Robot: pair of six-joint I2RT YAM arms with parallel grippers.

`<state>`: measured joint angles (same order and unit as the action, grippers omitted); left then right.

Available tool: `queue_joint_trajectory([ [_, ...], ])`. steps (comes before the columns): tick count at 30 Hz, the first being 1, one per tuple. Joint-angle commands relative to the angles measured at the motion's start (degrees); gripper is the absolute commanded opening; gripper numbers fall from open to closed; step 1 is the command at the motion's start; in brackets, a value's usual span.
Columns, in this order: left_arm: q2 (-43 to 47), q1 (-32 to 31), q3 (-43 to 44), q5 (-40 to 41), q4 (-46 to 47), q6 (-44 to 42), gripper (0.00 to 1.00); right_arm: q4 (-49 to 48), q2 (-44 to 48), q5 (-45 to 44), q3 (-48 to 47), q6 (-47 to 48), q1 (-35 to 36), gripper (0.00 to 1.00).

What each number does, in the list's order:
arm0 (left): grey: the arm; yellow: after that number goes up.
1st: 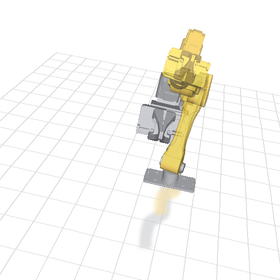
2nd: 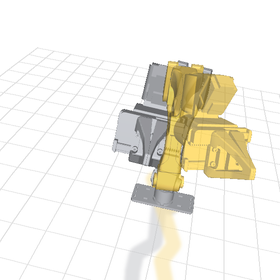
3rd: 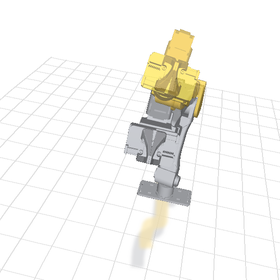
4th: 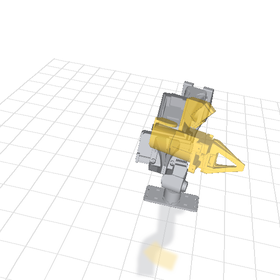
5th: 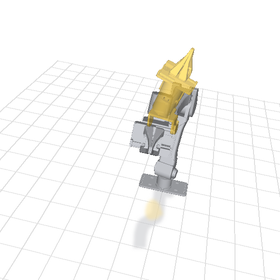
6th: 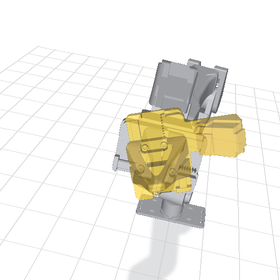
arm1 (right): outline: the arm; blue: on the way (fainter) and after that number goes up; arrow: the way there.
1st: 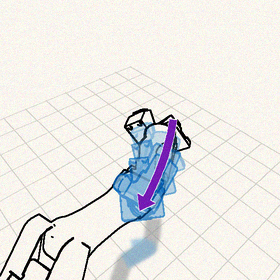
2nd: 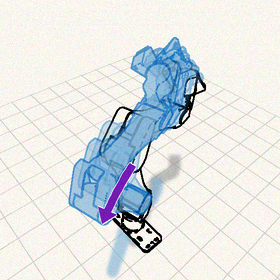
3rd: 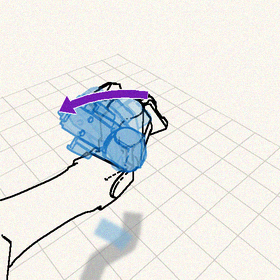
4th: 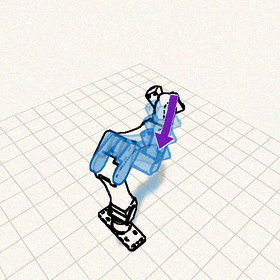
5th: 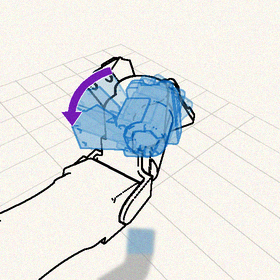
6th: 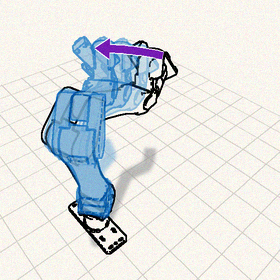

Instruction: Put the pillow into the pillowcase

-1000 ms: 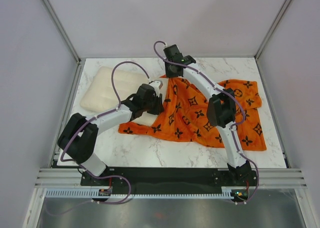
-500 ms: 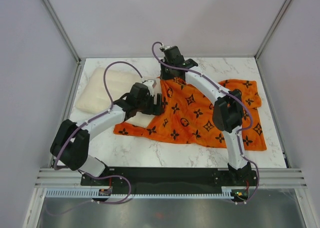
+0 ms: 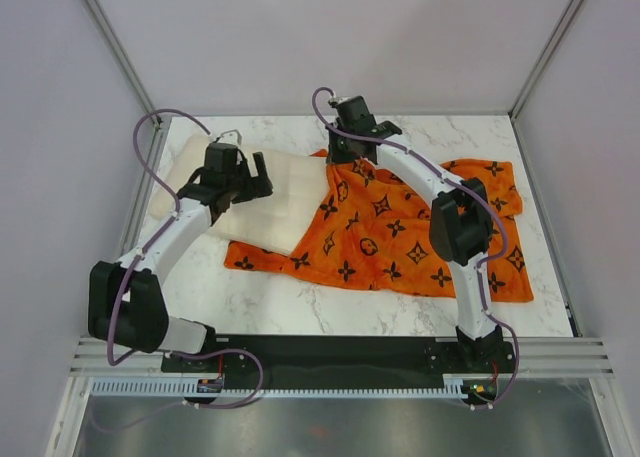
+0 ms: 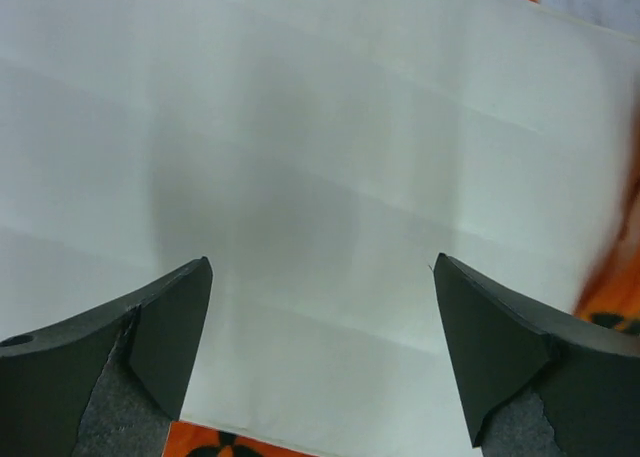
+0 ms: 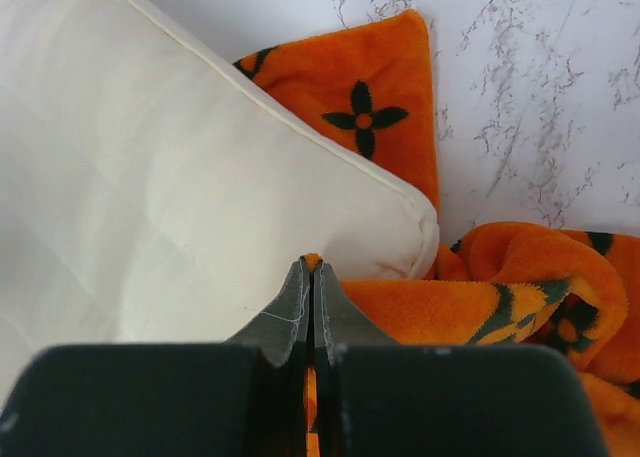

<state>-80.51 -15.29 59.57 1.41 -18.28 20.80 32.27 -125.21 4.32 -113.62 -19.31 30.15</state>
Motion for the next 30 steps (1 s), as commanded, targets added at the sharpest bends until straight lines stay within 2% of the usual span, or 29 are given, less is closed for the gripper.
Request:
queue_joint_trajectory([
  [1, 1.0, 4.0, -2.3, 13.8, -3.7, 6.3, 1.00, -1.7, 1.8, 1.4, -1.0, 0.1, 0.8, 0.00],
  [5, 14.1, 4.2, -13.0, 13.2, 6.2, 15.1, 1.00, -1.7, 1.4, 1.4, -1.6, -0.1, 0.8, 0.00],
  [6, 16.0, 4.2, -16.2, 13.7, 6.8, 18.9, 1.00, -1.7, 1.3, 1.5, -1.7, -0.1, 0.8, 0.00],
  [11, 22.5, 4.8, -21.4, 18.9, 4.6, 25.8, 1.00, -1.9, 1.1, 1.7, -1.9, -0.6, 1.3, 0.00],
  [14, 24.7, 8.9, -26.2, 15.3, 8.0, 28.9, 1.00, -2.1, 0.8, 1.7, -1.9, -0.6, 1.8, 0.00],
  [16, 24.1, 13.8, -28.6, 10.4, 10.9, 30.3, 1.00, -2.1, 0.8, 1.7, -2.0, -0.7, 1.8, 0.00],
  [21, 20.3, 19.8, -29.8, 9.2, 15.8, 29.9, 1.00, -2.1, 0.7, 1.7, -2.4, -0.6, 2.3, 0.00],
  [27, 8.7, 20.7, -27.4, 5.6, 23.8, 30.2, 1.00, -1.3, -0.6, 0.8, -4.4, -0.7, 2.2, 0.00],
  [30, 4.2, 20.7, -26.4, 4.0, 26.7, 29.7, 0.87, 0.1, -1.8, -0.8, -6.4, -0.9, 2.2, 0.00],
])
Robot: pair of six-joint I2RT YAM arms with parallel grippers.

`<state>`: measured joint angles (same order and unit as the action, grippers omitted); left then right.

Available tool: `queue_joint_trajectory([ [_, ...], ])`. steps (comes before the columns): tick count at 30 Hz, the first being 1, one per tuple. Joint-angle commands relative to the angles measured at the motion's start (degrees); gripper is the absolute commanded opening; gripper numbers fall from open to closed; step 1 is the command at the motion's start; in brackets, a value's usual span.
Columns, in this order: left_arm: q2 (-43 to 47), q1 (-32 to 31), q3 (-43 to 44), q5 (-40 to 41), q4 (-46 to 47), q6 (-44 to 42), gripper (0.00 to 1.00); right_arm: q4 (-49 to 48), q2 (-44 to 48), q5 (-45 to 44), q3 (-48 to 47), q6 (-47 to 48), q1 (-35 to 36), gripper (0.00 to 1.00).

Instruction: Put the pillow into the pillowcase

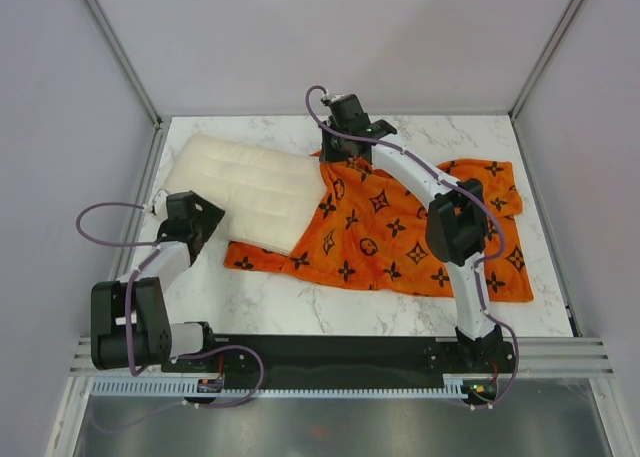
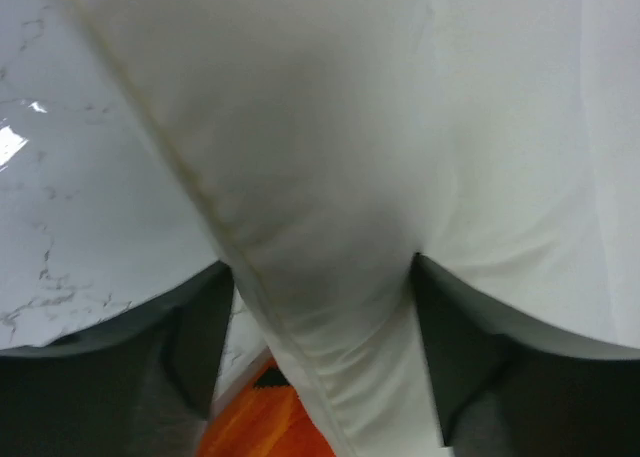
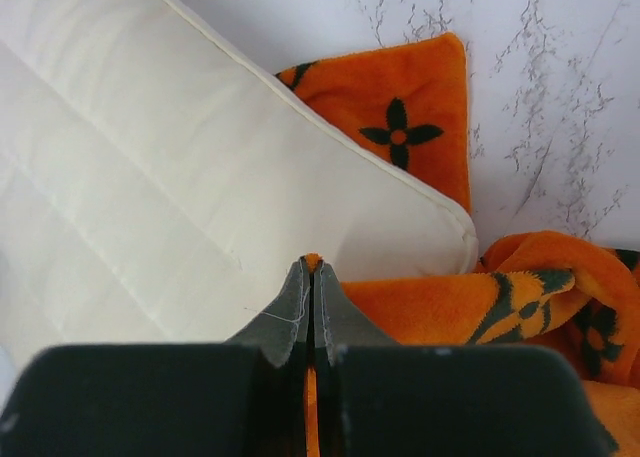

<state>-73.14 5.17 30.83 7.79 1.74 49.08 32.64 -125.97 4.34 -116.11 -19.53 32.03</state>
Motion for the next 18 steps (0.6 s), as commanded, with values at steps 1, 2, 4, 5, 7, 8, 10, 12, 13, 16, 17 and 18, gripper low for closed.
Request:
queue_joint_trajectory([
  [1, -3.8, 0.3, 2.5, -2.5, 7.1, 1.4, 0.69, 0.2, -1.2, -1.6, -5.1, -0.7, 0.3, 0.00],
  [2, -4.1, 0.3, 2.2, -2.8, 8.6, 1.4, 0.59, 0.6, -1.6, -1.9, -5.6, -0.6, 0.3, 0.00],
  [4, -3.5, 0.2, 1.7, -3.3, 10.4, 0.7, 0.27, 0.9, -2.5, -2.3, -7.2, -0.8, 0.1, 0.00],
  [5, -3.0, 0.2, 1.1, -4.7, 11.3, -0.8, 0.11, 0.9, -2.9, -2.3, -7.8, -0.9, 0.2, 0.00],
  [7, -0.2, -0.2, 0.6, -6.6, 14.4, -2.4, 0.02, 1.5, -4.3, -2.8, -10.4, -0.9, 0.1, 0.00],
  [8, 1.3, -0.7, -0.1, -7.4, 15.3, -4.1, 0.02, 2.1, -4.7, -4.0, -11.5, -1.0, 0.1, 0.00],
  [10, 7.0, -2.6, -0.9, -7.5, 16.7, -6.4, 0.02, 3.6, -6.5, -5.9, -14.8, -1.2, -0.1, 0.00],
  [12, 11.1, -4.4, -1.6, -9.4, 15.8, -9.0, 0.02, 5.1, -7.7, -7.4, -17.2, -1.6, -0.6, 0.00],
  [13, 14.7, -4.5, -1.0, -10.5, 12.8, -9.3, 0.02, 5.6, -7.9, -8.0, -17.5, -1.7, -1.3, 0.00],
  [16, 20.6, -4.4, 2.1, -15.4, 6.4, -9.8, 0.02, 6.1, -7.1, -10.8, -15.6, -1.8, -3.1, 0.00],
  [17, 21.9, -4.5, 1.7, -18.5, 6.3, -9.1, 0.02, 6.1, -6.8, -10.7, -15.0, -1.7, -3.6, 0.00],
  [18, 22.9, -4.5, 1.5, -20.3, 6.3, -8.7, 0.02, 6.0, -7.0, -9.2, -15.0, -1.5, -4.0, 0.00],
])
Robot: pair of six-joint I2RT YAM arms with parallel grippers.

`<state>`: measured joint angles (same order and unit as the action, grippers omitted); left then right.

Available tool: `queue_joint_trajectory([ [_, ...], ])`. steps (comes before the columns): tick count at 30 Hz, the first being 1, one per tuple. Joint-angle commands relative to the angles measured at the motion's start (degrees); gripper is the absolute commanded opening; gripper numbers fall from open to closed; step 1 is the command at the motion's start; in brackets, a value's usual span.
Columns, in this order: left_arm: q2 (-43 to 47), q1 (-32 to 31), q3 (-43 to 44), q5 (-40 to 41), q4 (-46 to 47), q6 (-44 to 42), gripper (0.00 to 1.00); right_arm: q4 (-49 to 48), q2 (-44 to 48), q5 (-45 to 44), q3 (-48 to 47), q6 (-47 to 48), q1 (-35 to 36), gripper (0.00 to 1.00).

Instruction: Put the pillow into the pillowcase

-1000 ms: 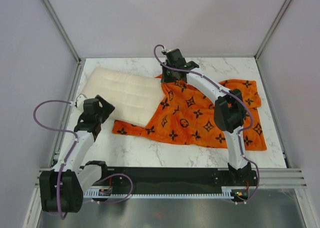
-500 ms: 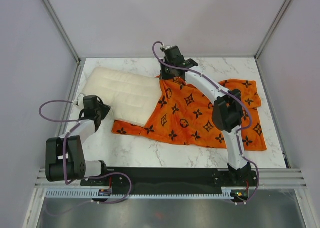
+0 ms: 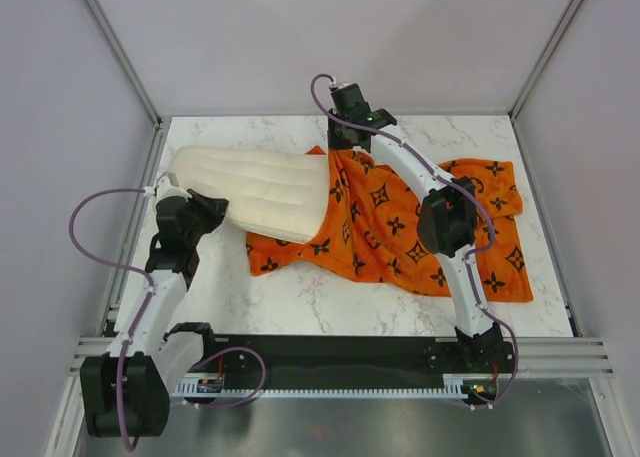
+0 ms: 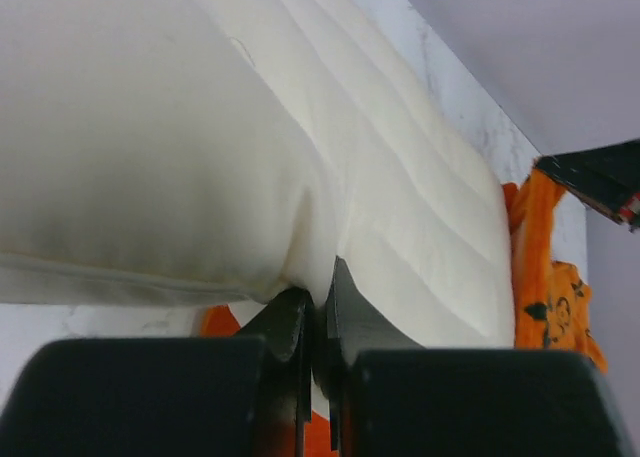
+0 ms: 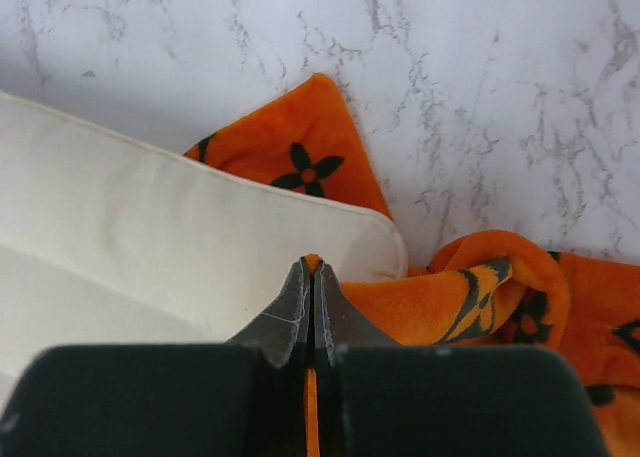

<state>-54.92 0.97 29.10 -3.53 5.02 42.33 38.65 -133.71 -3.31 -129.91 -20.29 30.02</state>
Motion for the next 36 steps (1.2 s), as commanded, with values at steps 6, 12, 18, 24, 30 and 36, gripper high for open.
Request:
queue_joint_trajectory([
  [6, 5.2, -4.7, -2.4, -20.7, 10.6, -2.6, 0.02, 0.6, 0.1, 3.2, -3.3, 1.7, -2.0, 0.00],
  [12, -0.2, -15.1, -6.6, -21.9, 21.2, -7.5, 0.02, 3.4, -0.1, 5.9, -5.7, 5.3, 2.4, 0.01],
  [18, -2.6, -25.0, -5.8, -22.6, 23.7, -13.1, 0.02, 6.5, 1.4, 8.0, -5.2, 7.5, 7.1, 0.02],
  [24, -4.9, -31.0, -3.5, -15.6, 21.8, -14.7, 0.02, 7.3, 7.2, 10.3, 0.5, 7.7, 10.1, 0.02],
  [30, -5.5, -36.5, -0.6, 0.2, 15.8, -16.2, 0.02, 9.1, 13.0, -2.9, 8.2, 8.7, 9.8, 0.43],
  [36, -4.8, -36.7, -0.8, 11.6, 10.2, -13.8, 0.02, 7.1, 24.2, -16.7, 24.5, 7.3, 9.3, 0.70],
])
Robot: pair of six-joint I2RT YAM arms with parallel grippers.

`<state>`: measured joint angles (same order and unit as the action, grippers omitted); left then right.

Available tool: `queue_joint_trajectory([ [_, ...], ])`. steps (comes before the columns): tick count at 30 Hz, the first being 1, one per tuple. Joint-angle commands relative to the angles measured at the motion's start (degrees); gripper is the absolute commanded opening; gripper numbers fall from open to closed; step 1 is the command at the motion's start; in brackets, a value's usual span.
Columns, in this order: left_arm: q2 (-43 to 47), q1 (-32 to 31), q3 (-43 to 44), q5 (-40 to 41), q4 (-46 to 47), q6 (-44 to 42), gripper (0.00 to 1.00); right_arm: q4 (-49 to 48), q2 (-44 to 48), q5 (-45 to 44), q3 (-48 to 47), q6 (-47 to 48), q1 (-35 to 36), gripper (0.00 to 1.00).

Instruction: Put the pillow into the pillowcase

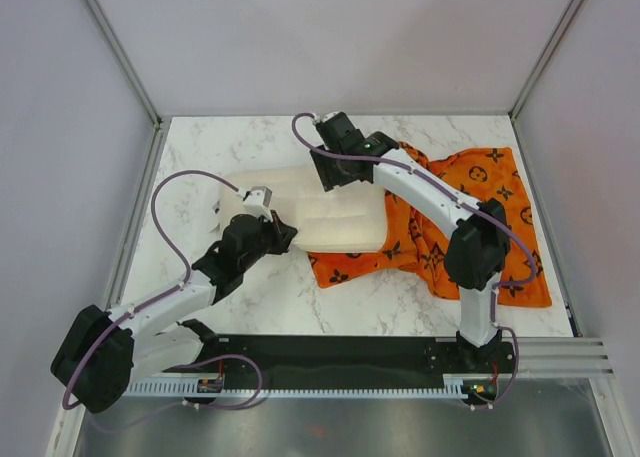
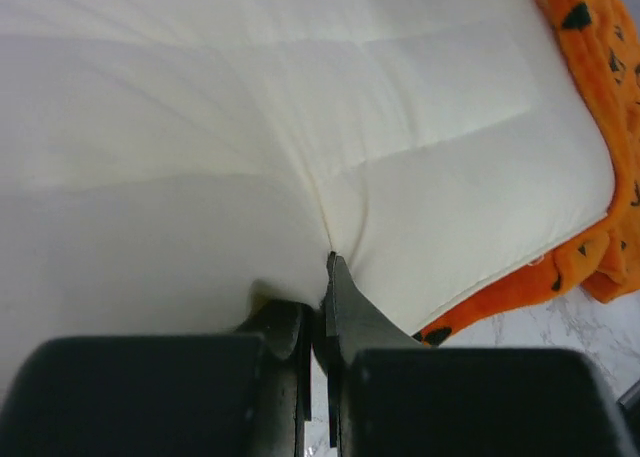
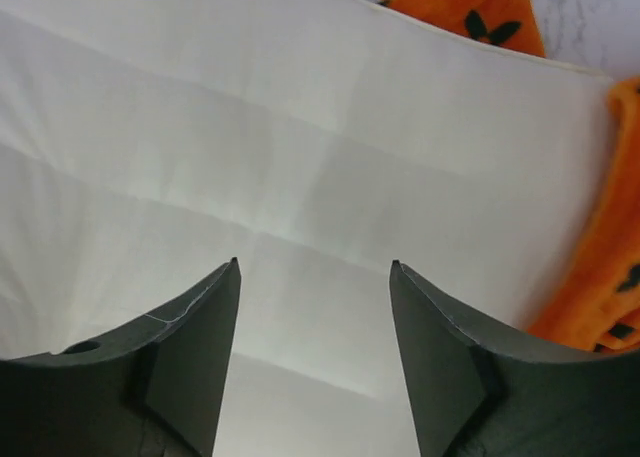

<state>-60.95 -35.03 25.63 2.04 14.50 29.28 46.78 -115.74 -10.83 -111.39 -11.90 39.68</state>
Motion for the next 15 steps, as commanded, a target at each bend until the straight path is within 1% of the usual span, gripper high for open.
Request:
queue_joint_trajectory([
  [1, 1.4, -0.7, 2.3, 9.0, 0.1, 0.5, 0.02, -1.3, 9.3, -11.8, 7.8, -1.4, -0.4, 0.71],
  [2, 1.7, -0.8, 2.0, 10.0, -0.2, 1.0, 0.02, -1.6, 10.7, -12.9, 11.2, -1.8, -0.4, 0.71],
  [4, 2.1, -0.9, 1.5, 12.0, -0.5, 1.9, 0.02, -1.6, 13.9, -16.0, 14.0, -3.1, -0.5, 0.71],
  [5, 2.4, -1.1, 1.5, 12.5, -0.8, 2.2, 0.02, -1.6, 14.8, -19.2, 17.1, -3.5, -0.6, 0.71],
  [6, 2.5, -1.2, 1.4, 12.6, -1.0, 2.2, 0.02, -1.5, 15.8, -20.2, 18.7, -4.0, -0.8, 0.71],
  [11, 2.5, -2.4, 1.8, 14.6, -1.1, 1.9, 0.02, -1.5, 21.3, -20.0, 28.2, -6.6, -2.4, 0.70],
  [13, 2.5, -2.8, 1.8, 15.6, -1.1, 1.8, 0.02, -1.6, 22.4, -17.5, 30.1, -7.2, -2.2, 0.70],
  [15, 2.4, -3.2, 2.0, 15.9, -1.1, 1.8, 0.02, -1.9, 22.2, -17.0, 32.2, -7.8, -2.2, 0.68],
])
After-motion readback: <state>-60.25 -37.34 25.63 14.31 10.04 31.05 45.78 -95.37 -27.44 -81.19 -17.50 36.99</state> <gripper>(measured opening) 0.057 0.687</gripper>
